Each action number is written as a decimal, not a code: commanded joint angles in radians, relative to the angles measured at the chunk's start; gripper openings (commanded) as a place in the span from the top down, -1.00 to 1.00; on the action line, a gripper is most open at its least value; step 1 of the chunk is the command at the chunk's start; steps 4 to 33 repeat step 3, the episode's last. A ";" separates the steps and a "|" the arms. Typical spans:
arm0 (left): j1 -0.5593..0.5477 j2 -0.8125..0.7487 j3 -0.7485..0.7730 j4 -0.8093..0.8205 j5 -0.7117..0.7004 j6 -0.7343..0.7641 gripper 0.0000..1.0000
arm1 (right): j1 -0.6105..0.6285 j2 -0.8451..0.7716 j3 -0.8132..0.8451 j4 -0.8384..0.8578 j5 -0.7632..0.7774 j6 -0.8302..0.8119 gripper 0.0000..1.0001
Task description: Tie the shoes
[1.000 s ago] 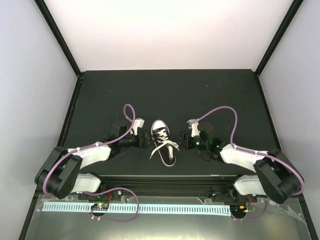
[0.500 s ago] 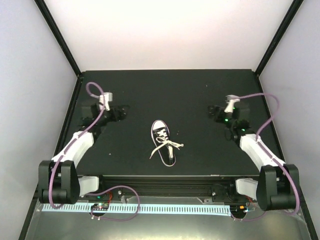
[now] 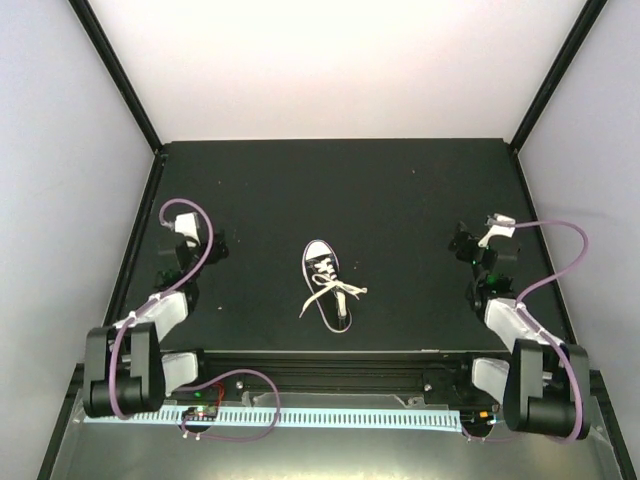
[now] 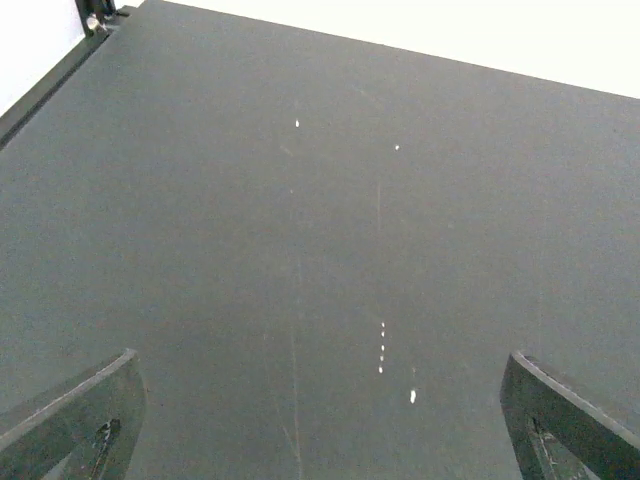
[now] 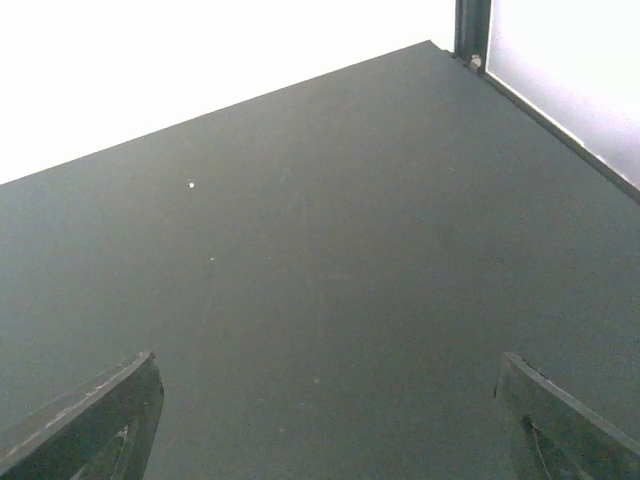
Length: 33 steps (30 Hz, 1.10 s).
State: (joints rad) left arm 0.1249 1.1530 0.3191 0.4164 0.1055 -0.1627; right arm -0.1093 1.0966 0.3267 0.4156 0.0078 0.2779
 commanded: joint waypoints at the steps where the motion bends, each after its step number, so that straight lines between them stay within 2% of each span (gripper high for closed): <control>1: 0.008 0.073 0.063 0.166 -0.048 0.044 -0.98 | -0.007 0.078 0.002 0.183 0.069 -0.055 -0.87; 33: 0.007 0.075 0.066 0.166 -0.057 0.041 -0.98 | -0.007 0.112 0.025 0.184 0.085 -0.060 -0.86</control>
